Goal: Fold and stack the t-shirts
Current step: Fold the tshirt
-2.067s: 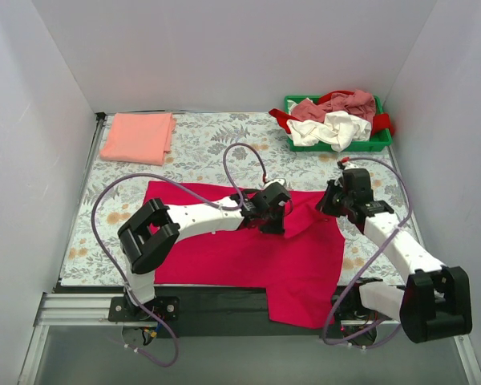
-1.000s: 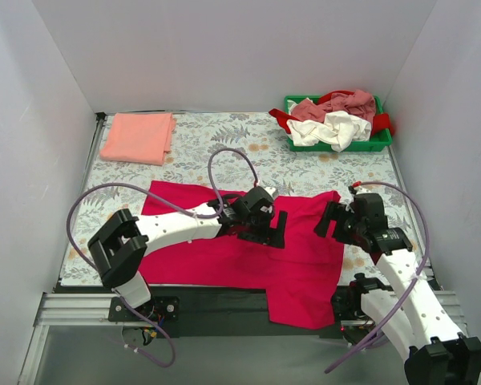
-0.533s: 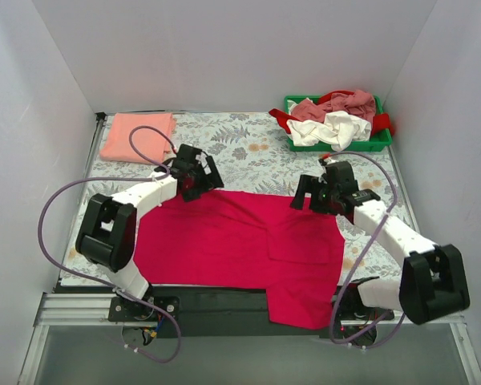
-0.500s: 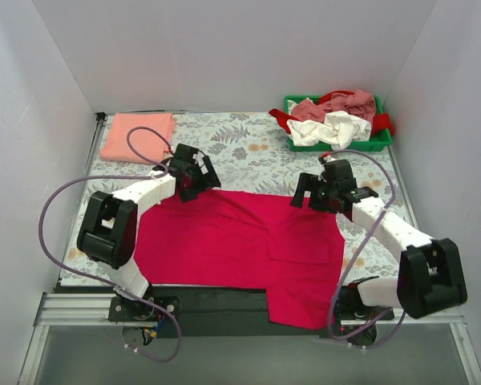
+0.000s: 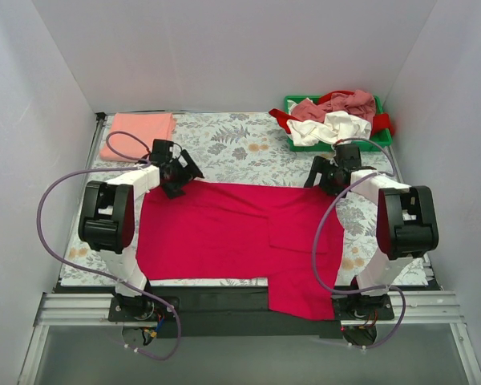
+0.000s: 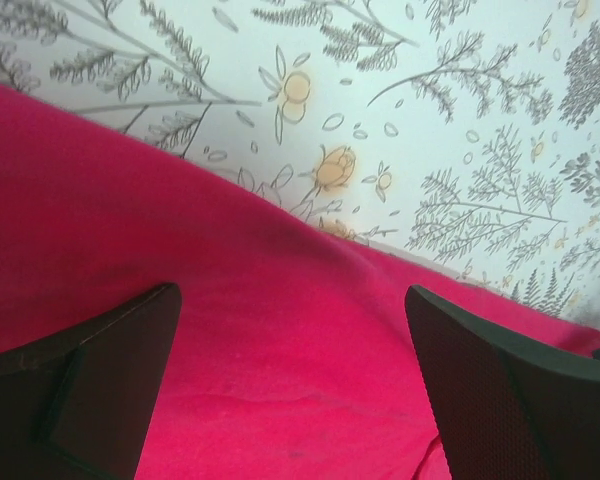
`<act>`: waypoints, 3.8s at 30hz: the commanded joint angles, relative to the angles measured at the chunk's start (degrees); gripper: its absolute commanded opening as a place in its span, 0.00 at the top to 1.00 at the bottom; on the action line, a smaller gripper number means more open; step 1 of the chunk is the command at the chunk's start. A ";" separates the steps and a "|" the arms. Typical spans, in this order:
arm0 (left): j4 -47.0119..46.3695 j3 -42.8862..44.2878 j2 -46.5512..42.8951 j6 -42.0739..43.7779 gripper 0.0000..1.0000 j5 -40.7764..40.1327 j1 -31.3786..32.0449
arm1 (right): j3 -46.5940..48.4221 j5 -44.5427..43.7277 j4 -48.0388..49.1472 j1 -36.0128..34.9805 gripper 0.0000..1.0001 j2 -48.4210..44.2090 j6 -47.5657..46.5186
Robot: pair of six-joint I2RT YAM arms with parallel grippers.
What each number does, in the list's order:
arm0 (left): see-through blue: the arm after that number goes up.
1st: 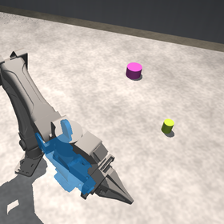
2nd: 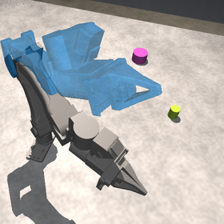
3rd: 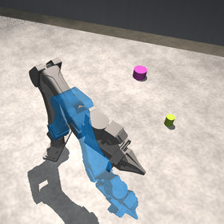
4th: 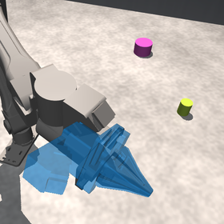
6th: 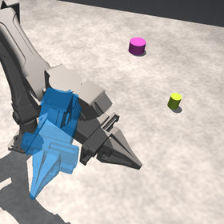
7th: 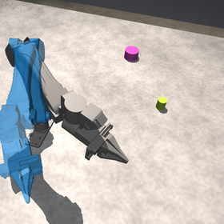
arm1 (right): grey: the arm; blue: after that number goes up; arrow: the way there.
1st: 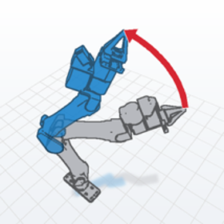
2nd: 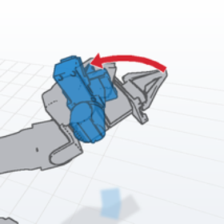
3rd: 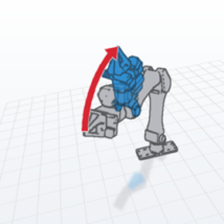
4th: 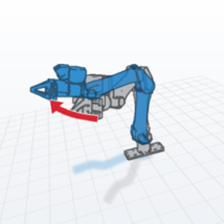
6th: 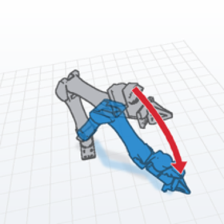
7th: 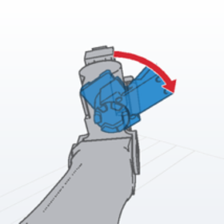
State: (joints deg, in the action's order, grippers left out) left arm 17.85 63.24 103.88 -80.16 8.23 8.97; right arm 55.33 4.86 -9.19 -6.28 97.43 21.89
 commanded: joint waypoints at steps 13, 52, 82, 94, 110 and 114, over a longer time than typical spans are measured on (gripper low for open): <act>1.93 10.49 13.19 3.26 0.03 3.11 -1.24 | 13.83 -2.05 -0.57 5.67 0.02 16.48 -2.11; 29.15 -28.26 -39.97 -35.92 0.02 -19.55 31.90 | -16.22 6.56 -0.92 7.08 0.02 -33.26 -1.15; 39.45 -30.81 -46.48 -41.04 0.12 -29.59 11.68 | -16.66 2.26 -0.92 7.25 0.02 -32.65 -1.59; 36.40 -33.36 -43.31 -44.12 0.21 -33.72 4.05 | -16.22 3.13 -0.83 7.25 0.02 -31.07 -1.94; 25.39 -35.21 -38.31 -35.68 0.65 -29.06 -2.29 | -17.36 1.91 -1.09 7.25 0.02 -32.91 -2.38; 27.24 -35.29 -40.41 -35.50 0.91 -29.59 -2.38 | -17.36 1.55 -1.79 7.25 0.02 -33.62 -2.64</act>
State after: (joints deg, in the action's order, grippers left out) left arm 46.44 30.00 63.77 -113.43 -22.13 6.85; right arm 38.33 7.35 -11.53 0.75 65.58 20.10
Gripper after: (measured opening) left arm 0.136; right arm 0.984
